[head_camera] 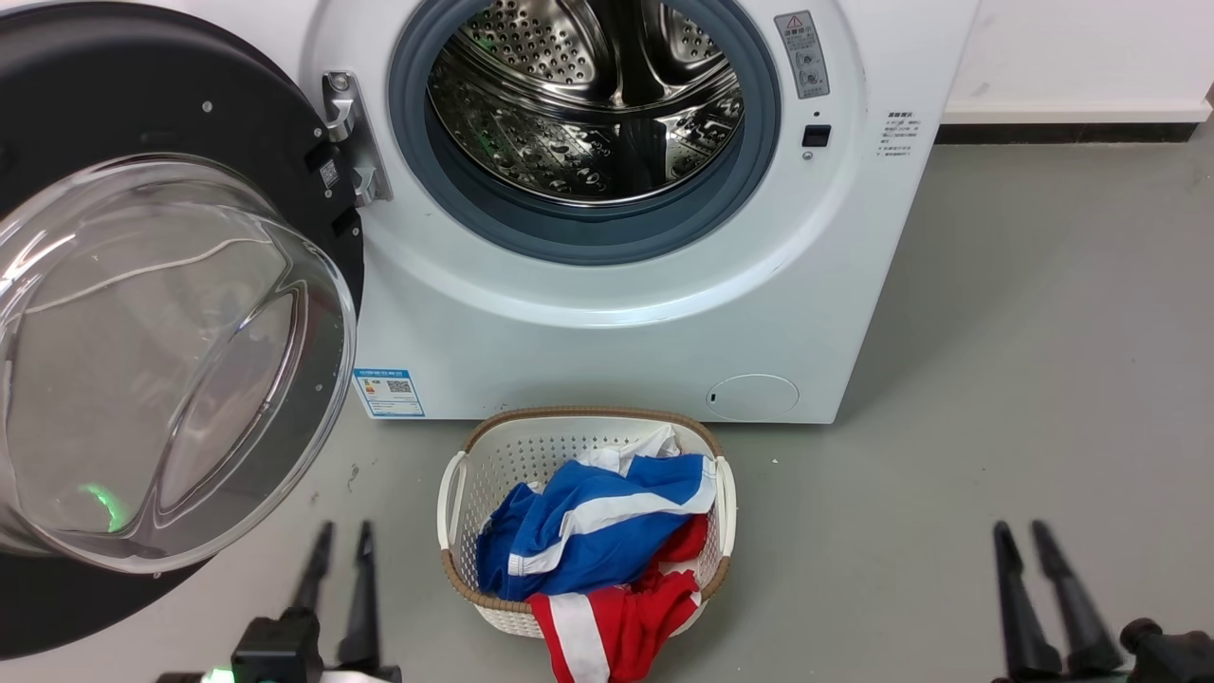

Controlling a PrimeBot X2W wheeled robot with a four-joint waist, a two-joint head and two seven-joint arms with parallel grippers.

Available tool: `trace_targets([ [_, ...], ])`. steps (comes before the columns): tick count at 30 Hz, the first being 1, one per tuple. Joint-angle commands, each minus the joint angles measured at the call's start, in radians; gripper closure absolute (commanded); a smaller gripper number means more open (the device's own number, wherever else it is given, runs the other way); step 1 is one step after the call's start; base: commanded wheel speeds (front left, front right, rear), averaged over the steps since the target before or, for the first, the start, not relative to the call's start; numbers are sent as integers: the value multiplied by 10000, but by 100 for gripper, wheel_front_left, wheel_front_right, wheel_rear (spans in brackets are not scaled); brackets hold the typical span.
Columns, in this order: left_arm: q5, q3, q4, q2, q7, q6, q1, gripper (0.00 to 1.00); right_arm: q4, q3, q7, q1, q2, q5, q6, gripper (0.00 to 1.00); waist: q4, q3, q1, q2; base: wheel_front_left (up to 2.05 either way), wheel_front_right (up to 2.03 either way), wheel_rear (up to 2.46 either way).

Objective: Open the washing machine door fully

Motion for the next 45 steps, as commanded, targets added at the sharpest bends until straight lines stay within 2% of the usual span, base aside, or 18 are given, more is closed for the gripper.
trace_targets([
  [1, -37, 9, 51, -4, 21, -5, -5, 100, 24, 13, 2, 8, 0, 37, 0, 100, 0, 0, 0, 0, 0, 0, 0],
  [2, -10, -2, 161, -15, 43, -3, 58, 100, 136, 7, 8, 29, 0, 12, 0, 100, 0, 0, 0, 0, 0, 0, 0],
  [24, -4471, 318, 606, -15, 1093, -395, -611, 100, 808, 127, 801, -839, -235, 4384, 0, 100, -25, 1, 0, 0, 0, 0, 0],
  [45, -7811, 543, 929, -14, 1869, -694, -1108, 100, 1330, 106, 1489, -1504, -332, 7553, -1, 100, -49, 2, 0, 0, 0, 0, 0],
])
